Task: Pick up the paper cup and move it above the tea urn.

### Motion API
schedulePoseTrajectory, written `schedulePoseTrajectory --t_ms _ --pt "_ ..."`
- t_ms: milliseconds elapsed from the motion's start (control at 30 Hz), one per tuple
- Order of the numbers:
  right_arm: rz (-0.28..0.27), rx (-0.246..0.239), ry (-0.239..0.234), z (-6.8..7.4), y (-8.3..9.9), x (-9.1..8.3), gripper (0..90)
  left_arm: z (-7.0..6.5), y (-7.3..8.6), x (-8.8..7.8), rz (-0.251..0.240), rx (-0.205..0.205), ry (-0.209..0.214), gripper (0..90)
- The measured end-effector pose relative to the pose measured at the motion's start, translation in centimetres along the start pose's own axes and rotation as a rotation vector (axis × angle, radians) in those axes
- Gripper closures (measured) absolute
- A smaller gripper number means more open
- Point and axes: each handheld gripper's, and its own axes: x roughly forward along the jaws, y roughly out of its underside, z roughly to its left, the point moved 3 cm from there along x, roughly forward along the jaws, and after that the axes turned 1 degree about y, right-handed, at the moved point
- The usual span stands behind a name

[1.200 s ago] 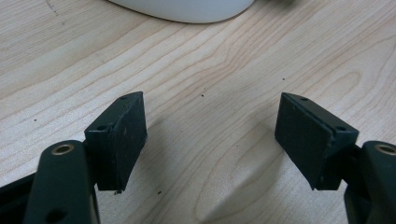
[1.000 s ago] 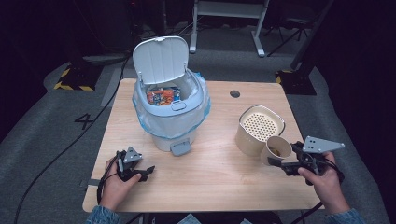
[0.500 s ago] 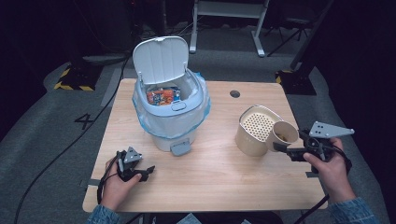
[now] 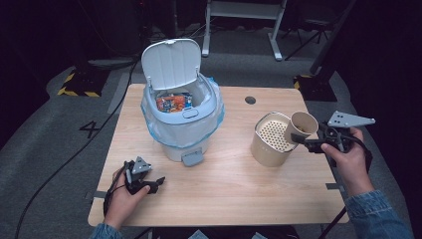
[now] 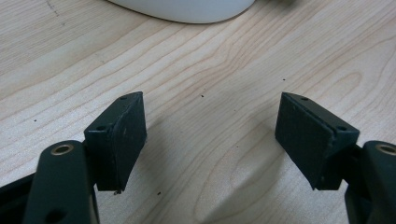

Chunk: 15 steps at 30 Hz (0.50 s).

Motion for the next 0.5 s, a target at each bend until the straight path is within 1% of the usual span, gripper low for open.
schedulePoseTrajectory --t_ms 100,167,267,500 --pt "0.005 0.008 0.008 -0.7 0.0 0.6 31.3 0.0 0.0 0.0 -0.001 0.001 -0.002 25.2" --pt "0.009 0.007 0.009 -1.2 0.1 1.0 31.4 0.0 0.0 0.0 0.000 0.001 -0.002 25.2" --pt "0.026 0.001 0.023 -2.0 0.3 1.8 31.4 0.0 0.0 0.0 -0.001 0.001 -0.001 25.2" --pt "0.038 -0.002 0.037 -3.5 0.7 3.3 31.5 0.0 0.0 0.0 0.000 0.001 -0.001 25.2"
